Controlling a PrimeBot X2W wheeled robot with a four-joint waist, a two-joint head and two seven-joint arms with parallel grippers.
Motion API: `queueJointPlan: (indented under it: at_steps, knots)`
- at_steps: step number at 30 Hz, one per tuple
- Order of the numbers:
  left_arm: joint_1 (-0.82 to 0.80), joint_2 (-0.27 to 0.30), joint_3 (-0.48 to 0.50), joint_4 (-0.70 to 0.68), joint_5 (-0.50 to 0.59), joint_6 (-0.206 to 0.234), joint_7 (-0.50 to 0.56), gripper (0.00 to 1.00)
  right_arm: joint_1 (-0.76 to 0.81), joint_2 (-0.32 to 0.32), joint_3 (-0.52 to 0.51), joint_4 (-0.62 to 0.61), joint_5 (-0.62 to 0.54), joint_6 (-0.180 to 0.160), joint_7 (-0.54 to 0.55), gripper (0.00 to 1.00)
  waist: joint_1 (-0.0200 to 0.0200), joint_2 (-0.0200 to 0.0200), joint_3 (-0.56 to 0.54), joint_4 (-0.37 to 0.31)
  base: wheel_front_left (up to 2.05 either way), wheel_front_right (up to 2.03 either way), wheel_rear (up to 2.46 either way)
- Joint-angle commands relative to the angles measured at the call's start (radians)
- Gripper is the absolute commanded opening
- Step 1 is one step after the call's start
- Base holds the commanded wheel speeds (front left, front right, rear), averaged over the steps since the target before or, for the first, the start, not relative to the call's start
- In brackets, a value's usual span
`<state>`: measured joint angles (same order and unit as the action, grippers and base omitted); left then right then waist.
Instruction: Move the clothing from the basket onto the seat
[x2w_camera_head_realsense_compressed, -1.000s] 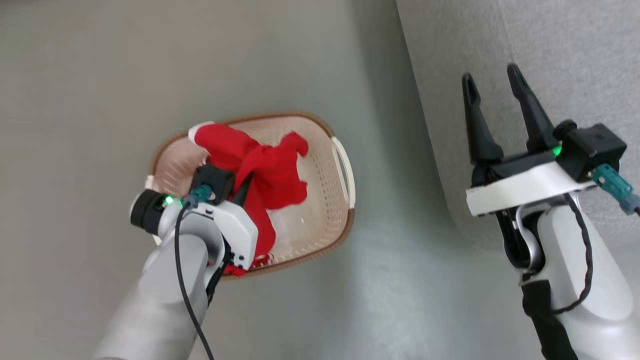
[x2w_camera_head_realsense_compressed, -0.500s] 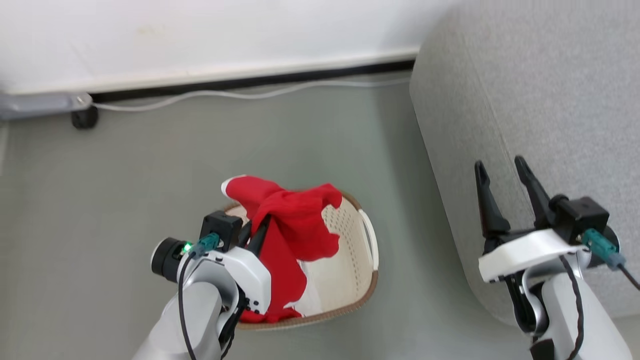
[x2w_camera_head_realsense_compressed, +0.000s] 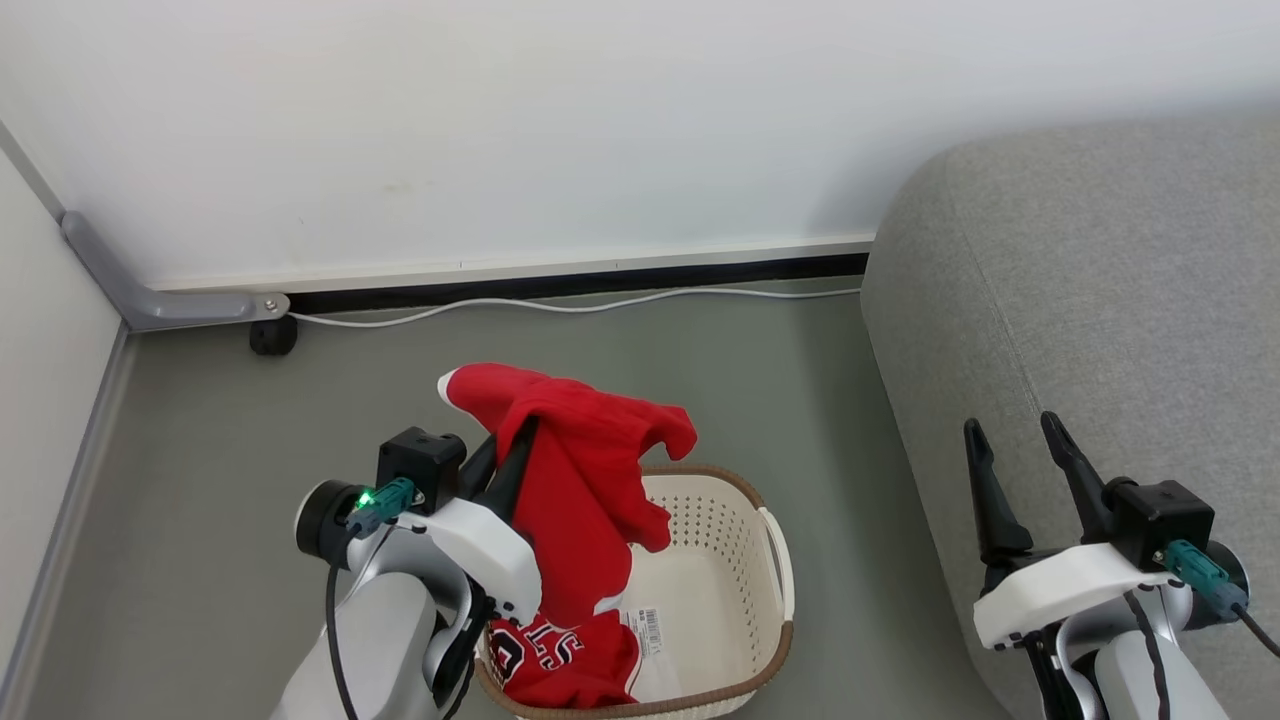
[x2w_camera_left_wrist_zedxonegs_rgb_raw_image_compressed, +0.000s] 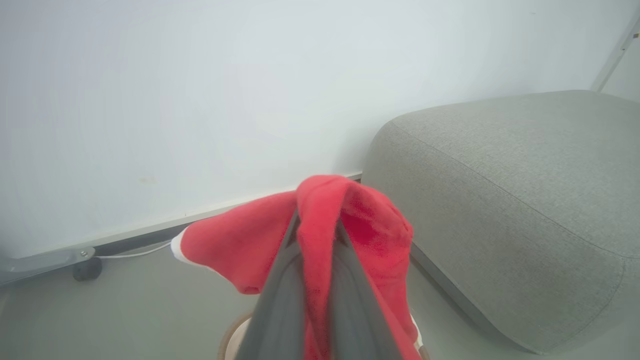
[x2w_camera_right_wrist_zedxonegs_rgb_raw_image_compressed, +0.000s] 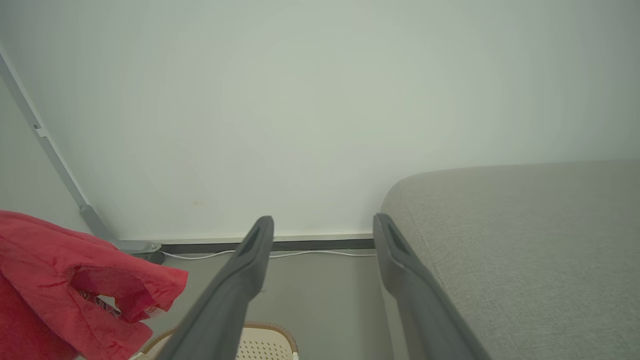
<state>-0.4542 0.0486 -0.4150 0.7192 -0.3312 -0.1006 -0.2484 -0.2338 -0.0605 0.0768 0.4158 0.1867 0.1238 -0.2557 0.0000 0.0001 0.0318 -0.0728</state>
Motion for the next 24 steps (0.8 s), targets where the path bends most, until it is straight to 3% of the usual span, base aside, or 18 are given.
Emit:
queueJointPlan:
  at_steps: [1, 24]
  knots:
    - [-0.026, 0.022, 0.038, -0.042, 0.013, -0.009, -0.013, 0.0, -0.005, -0.001, 0.02, -0.018, -0.003, 0.007, -0.006, 1.0, 0.0, -0.0001, -0.01, 0.007, 0.0, 0.0, 0.0]
    - [-0.209, 0.138, -0.007, -0.309, -0.01, -0.028, 0.038, 0.0, 0.022, 0.004, 0.018, -0.008, 0.001, 0.007, -0.006, 1.0, 0.0, -0.0001, -0.027, 0.019, 0.0, 0.0, 0.0]
